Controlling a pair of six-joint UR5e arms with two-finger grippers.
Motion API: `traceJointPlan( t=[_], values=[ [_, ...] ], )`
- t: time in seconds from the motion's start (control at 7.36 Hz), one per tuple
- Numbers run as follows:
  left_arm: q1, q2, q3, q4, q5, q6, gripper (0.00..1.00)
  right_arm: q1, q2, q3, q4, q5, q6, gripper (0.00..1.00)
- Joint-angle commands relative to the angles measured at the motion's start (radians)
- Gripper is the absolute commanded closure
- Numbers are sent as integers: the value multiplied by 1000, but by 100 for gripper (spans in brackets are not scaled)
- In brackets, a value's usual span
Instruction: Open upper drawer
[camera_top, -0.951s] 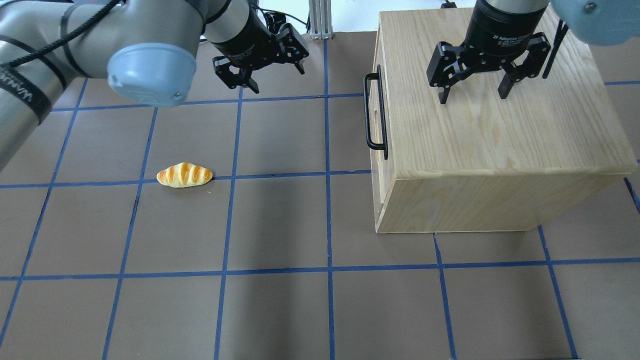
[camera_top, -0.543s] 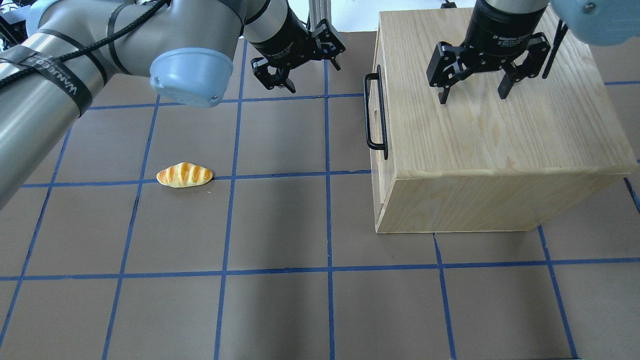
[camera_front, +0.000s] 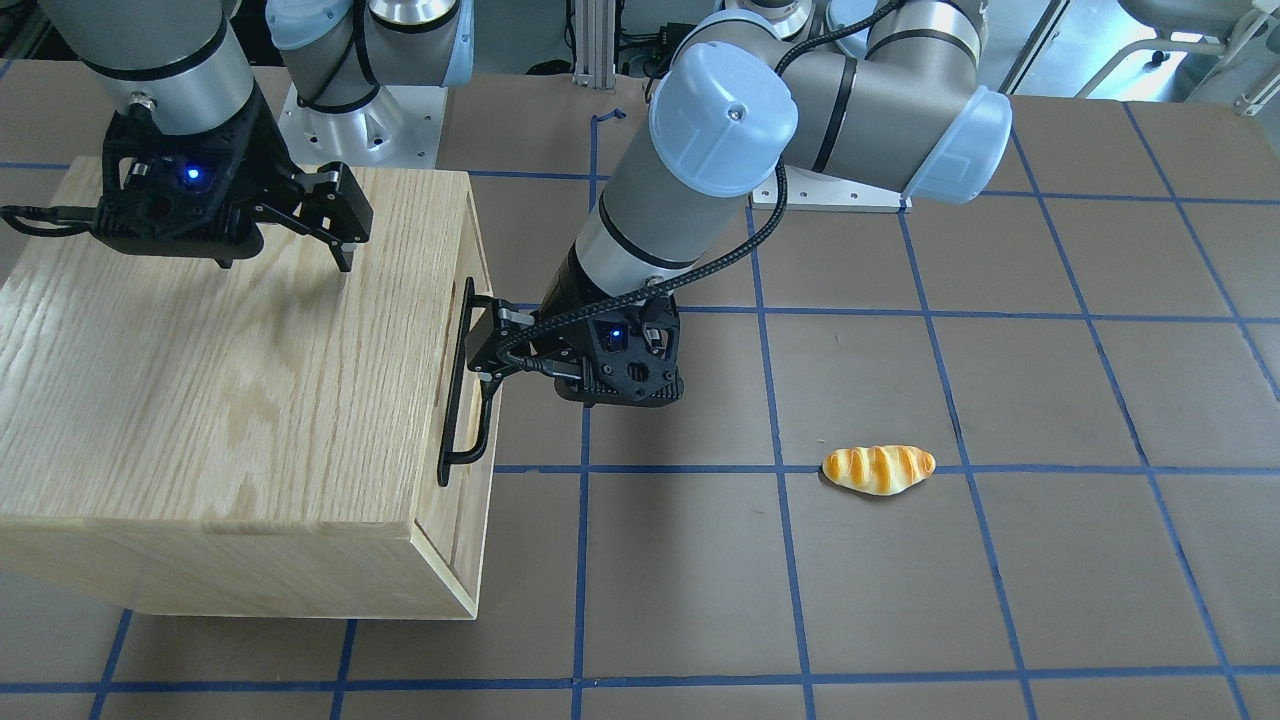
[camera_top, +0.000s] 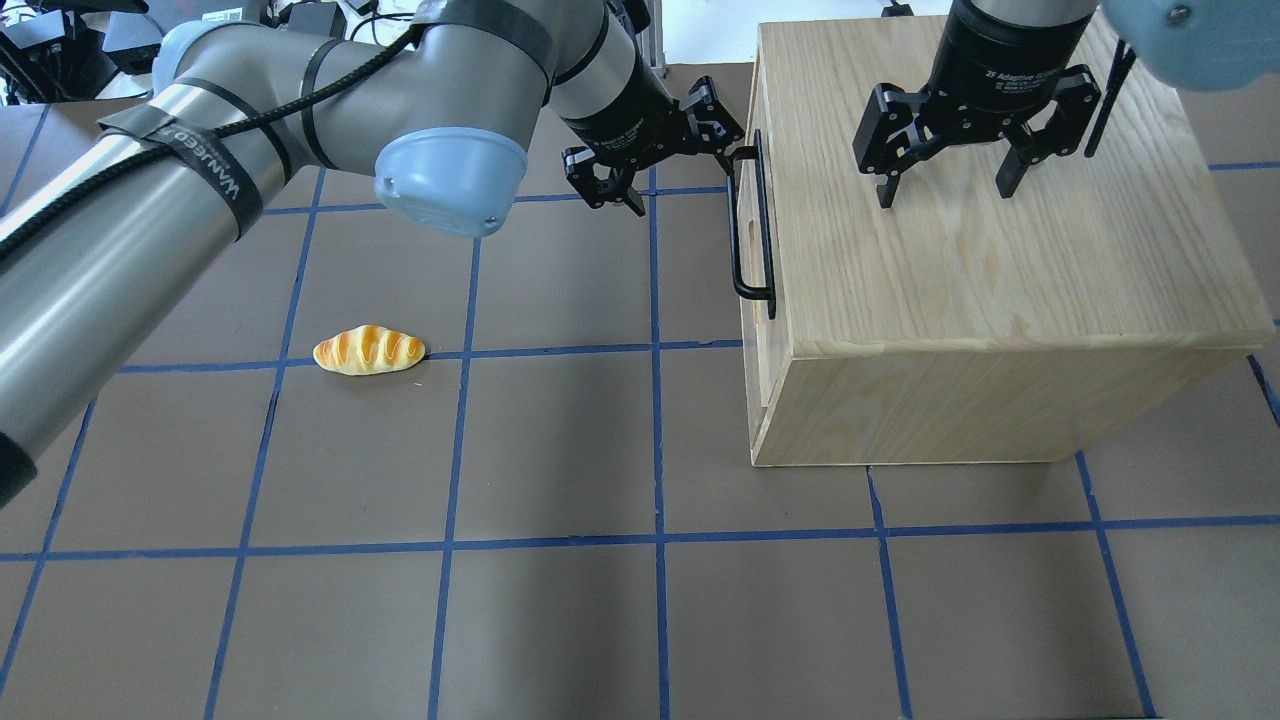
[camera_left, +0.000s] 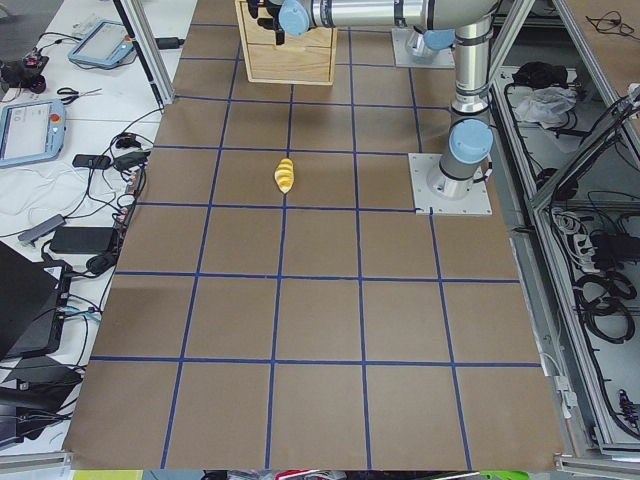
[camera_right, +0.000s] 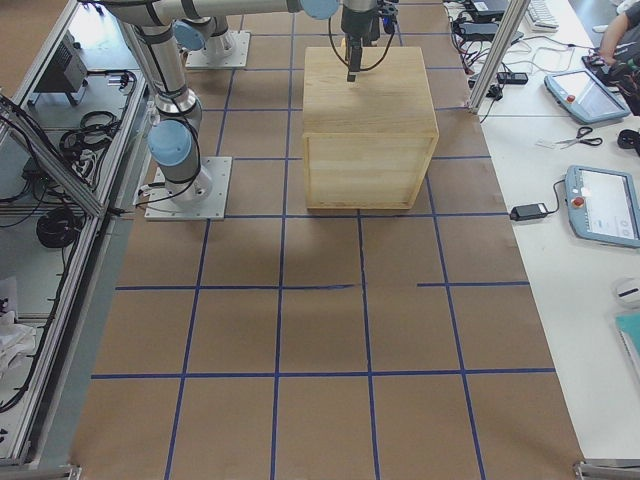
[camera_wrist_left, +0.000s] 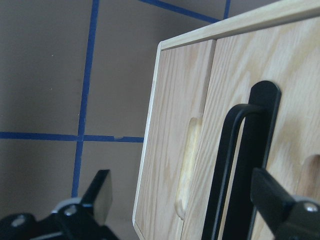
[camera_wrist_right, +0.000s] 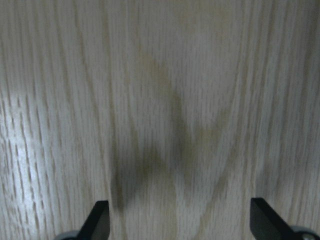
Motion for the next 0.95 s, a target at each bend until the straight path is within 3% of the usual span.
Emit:
traceJointPlan(
  t=[0.0,0.81],
  values=[
    [-18,-13,-6,1,-1,4,0,0,0,2,0,0,0,0],
    [-28,-34,-6,2,1,10,0,0,0,0,0,0,-1,0]
  ],
)
